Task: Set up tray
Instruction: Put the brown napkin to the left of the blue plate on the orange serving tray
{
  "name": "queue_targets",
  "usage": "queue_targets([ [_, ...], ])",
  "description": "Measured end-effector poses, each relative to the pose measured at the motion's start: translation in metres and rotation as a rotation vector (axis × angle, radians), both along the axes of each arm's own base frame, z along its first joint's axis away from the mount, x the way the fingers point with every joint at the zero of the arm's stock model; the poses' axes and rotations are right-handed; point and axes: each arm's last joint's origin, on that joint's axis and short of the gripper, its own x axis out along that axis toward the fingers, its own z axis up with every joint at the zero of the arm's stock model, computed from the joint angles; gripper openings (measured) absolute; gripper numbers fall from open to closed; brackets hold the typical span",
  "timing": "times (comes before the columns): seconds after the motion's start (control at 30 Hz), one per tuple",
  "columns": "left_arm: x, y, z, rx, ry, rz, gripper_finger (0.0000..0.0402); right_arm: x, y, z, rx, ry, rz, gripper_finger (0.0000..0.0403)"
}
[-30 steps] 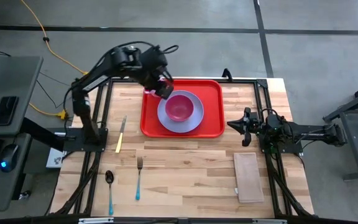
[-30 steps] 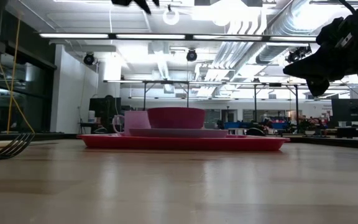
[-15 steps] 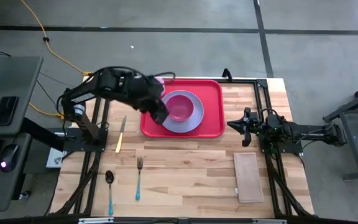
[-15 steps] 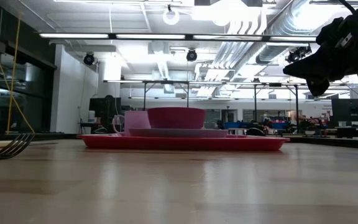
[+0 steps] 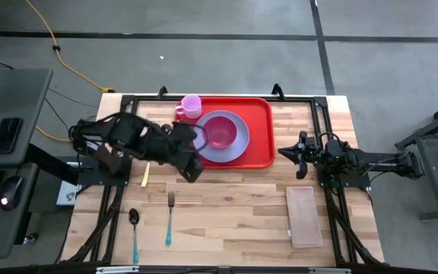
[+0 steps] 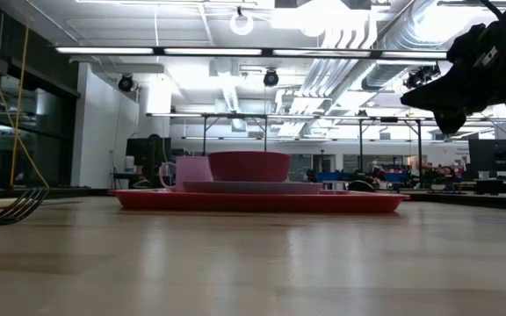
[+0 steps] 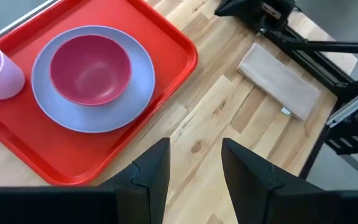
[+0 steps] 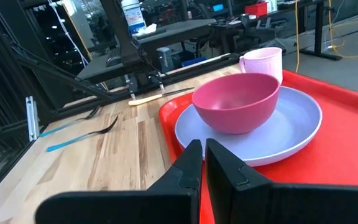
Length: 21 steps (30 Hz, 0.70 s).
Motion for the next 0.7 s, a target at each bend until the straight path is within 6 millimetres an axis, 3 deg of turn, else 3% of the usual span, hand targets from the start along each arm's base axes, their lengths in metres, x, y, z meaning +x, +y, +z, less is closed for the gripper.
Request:
queue_targets([
  [0.23,0.008,-0.026,-0.025,-0.006,0.037,0.041,0.0172,-0.002,0.0,0.011,-0.031,0.01,0.004,0.0],
  [0.47,0.024,-0.051,-0.064,-0.056,0.05,0.07,0.0172,-0.007,0.001,0.02,-0.014,0.1,0.027,0.0],
  [0.7,0.04,-0.07,-0.096,-0.16,0.015,0.043,0.0172,-0.016,0.005,0.035,0.11,0.186,0.095,0.0],
])
